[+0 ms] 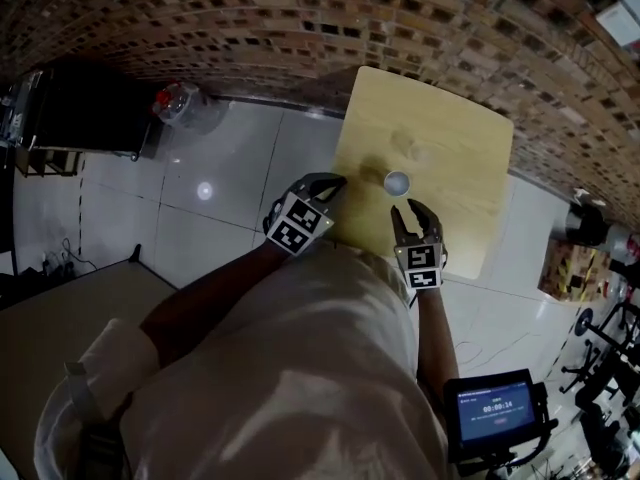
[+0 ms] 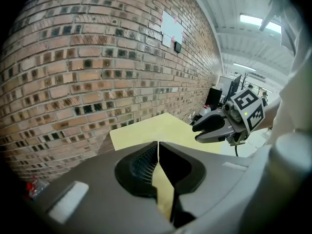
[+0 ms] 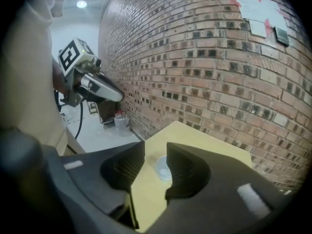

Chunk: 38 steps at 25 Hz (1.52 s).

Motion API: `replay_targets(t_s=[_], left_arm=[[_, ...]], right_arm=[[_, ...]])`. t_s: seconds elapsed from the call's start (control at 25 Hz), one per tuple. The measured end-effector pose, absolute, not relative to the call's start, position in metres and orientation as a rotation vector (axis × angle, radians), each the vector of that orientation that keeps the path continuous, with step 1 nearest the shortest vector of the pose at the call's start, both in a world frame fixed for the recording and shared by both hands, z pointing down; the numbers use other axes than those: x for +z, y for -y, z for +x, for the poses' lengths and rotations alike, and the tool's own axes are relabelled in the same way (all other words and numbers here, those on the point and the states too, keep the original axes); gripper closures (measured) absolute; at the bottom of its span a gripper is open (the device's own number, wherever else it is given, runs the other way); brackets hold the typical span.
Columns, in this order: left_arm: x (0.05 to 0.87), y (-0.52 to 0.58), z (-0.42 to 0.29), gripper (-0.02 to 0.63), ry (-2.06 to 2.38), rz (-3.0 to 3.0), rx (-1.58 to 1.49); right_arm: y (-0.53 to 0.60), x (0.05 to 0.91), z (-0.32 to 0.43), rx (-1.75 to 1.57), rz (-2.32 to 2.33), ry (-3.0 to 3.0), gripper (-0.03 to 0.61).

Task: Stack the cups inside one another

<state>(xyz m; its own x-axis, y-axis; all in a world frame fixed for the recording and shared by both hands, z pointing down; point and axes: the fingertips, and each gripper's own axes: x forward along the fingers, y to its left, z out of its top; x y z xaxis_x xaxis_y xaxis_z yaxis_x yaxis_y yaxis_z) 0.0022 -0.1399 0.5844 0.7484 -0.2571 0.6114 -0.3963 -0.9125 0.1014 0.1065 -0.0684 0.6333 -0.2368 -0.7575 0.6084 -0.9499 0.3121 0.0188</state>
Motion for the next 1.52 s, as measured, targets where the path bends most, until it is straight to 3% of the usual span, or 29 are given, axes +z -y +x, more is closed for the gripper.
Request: replay_targets(t_s=[0.64,1.52], left_arm=[[0.549,0.161,0.012,0.566,0.654,2.797,0.777],[0.542,0.165,0.007,0.550,0.701,2.641,0.576]], right_arm=[[0.074,0.512,0.193,0.344,2.062,2.119,0.436],[0.057,0.557,0.201,0.333,1.960,2.034,0.436]])
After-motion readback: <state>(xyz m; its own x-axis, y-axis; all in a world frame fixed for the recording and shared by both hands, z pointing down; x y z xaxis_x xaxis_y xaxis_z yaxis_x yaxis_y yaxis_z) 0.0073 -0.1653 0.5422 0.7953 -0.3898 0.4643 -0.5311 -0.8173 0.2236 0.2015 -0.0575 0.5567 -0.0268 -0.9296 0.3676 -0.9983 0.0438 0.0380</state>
